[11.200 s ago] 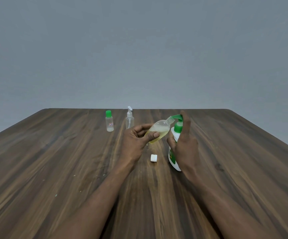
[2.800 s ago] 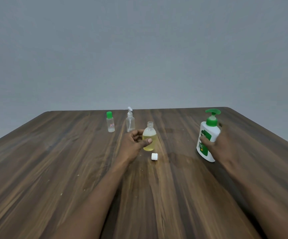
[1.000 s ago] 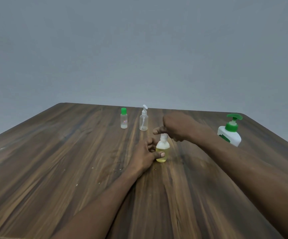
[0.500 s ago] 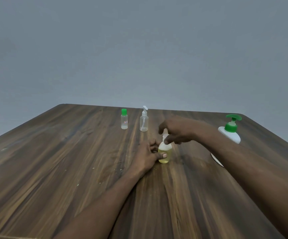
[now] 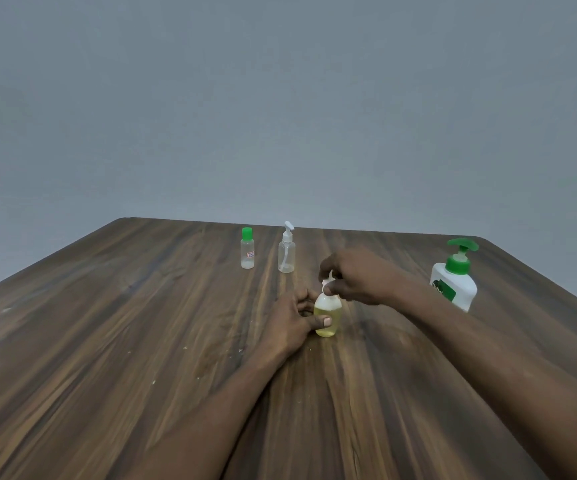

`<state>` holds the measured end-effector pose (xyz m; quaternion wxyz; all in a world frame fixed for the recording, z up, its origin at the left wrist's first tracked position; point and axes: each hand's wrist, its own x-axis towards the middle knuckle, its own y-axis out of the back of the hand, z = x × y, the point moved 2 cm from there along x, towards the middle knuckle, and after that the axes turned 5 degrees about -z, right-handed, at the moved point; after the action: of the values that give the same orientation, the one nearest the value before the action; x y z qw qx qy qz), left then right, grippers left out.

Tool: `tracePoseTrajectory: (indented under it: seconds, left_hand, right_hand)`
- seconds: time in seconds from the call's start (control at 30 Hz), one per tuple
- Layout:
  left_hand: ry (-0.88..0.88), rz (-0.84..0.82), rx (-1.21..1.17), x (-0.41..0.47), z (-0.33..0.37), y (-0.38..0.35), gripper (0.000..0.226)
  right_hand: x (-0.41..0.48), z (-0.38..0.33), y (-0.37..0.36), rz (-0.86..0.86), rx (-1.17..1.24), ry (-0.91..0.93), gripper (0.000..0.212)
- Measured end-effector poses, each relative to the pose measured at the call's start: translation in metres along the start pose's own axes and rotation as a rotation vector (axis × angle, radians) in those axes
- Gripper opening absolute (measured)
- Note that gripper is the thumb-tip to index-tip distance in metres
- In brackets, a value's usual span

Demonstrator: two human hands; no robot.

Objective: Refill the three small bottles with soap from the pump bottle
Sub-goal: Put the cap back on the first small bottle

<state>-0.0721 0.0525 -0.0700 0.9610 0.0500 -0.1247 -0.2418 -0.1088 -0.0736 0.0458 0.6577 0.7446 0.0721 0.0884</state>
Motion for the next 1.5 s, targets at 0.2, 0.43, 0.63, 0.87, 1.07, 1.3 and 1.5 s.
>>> tracePoseTrajectory:
  seconds: [0.2, 0.43, 0.63, 0.87, 1.07, 1.3, 1.5]
  left_hand:
    - [0.045, -0.051, -0.041, 0.006, 0.006, 0.009, 0.059]
    - [0.131, 0.206, 0.198, 0.019, 0.004, 0.050, 0.043]
    - [0.119, 0.243, 0.422, 0.018, -0.002, 0.044, 0.026]
    - [0.062, 0.271, 0.480, 0.018, -0.003, 0.042, 0.025]
    - [0.077, 0.277, 0.495, 0.018, -0.003, 0.039, 0.028]
    - [0.093, 0.278, 0.493, 0.017, -0.001, 0.040, 0.035]
    - [0.137, 0.312, 0.477, 0.019, -0.001, 0.043, 0.030]
  right_hand:
    - [0.000, 0.015, -0.018, 0.167, 0.076, -0.043, 0.022]
    - [0.059, 0.063, 0.014, 0.294, 0.121, -0.190, 0.018]
    - [0.122, 0.090, 0.022, 0.338, 0.117, -0.274, 0.024]
    - [0.147, 0.101, 0.009, 0.269, 0.080, -0.313, 0.020]
    - [0.148, 0.108, -0.001, 0.238, 0.104, -0.341, 0.023]
    - [0.142, 0.110, -0.002, 0.169, 0.231, -0.413, 0.062]
    - [0.142, 0.087, 0.030, 0.556, 0.246, -0.264, 0.028]
